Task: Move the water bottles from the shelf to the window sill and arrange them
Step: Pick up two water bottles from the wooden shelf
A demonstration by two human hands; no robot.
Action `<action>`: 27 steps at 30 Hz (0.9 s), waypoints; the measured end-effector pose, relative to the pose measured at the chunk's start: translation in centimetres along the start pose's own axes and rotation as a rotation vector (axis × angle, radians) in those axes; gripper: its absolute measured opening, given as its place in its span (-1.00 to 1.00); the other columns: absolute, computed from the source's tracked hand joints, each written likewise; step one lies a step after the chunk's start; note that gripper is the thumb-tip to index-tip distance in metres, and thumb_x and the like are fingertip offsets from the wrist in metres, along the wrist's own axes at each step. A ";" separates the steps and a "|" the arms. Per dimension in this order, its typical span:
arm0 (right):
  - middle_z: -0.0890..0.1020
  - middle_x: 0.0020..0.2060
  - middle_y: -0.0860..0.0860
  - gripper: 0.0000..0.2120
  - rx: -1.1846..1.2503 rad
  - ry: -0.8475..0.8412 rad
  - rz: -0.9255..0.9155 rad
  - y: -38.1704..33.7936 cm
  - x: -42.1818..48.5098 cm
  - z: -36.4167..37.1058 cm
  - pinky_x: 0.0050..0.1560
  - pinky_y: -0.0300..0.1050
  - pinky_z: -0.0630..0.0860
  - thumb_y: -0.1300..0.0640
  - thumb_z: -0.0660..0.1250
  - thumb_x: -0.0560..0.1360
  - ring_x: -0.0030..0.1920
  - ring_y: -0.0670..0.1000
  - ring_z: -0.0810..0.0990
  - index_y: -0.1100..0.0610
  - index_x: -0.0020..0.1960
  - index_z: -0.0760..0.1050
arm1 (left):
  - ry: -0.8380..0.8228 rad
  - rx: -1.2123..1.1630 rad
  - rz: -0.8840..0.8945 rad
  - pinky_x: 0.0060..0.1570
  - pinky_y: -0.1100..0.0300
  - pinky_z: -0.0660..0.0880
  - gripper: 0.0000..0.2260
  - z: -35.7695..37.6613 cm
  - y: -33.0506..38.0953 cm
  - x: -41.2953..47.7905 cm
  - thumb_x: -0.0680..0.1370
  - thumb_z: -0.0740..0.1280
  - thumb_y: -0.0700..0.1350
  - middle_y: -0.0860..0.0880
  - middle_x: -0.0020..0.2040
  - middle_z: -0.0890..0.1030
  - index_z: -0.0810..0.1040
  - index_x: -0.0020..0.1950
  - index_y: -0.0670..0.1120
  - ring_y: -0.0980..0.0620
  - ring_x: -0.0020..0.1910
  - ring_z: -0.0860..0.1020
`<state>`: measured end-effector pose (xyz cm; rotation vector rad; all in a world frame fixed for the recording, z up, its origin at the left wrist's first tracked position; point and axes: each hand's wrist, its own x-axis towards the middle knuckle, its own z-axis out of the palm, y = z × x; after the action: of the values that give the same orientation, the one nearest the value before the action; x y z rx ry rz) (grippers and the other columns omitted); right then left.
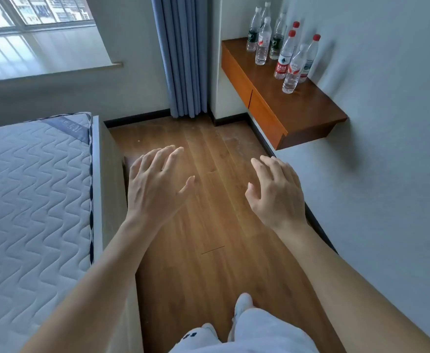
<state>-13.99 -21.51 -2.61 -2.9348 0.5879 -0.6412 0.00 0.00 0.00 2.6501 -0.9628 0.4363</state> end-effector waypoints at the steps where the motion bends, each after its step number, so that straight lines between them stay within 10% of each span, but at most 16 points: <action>1: 0.53 0.35 0.13 -0.52 0.011 -0.005 -0.003 0.2 0.5 0.2 0.37 0.17 0.44 -0.03 0.31 0.52 0.37 0.14 0.46 0.09 0.41 0.45 | -0.003 -0.012 0.010 0.38 -0.07 0.30 -0.46 0.2 0.0 0.5 0.53 0.24 0.23 0.02 0.41 0.46 0.36 0.45 0.02 -0.04 0.40 0.39; 27: 0.55 0.33 0.11 -0.53 0.065 -0.033 -0.077 12.3 30.4 11.2 0.42 0.14 0.39 -0.02 0.25 0.53 0.39 0.13 0.45 0.10 0.41 0.44 | 0.023 0.041 -0.056 0.39 -0.05 0.30 -0.47 12.7 1.9 30.2 0.50 0.29 0.20 0.02 0.39 0.49 0.42 0.42 0.00 -0.03 0.39 0.41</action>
<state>11.88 -44.55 -3.03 -2.9133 0.4439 -0.6066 23.16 -23.30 0.05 2.6956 -0.8799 0.4778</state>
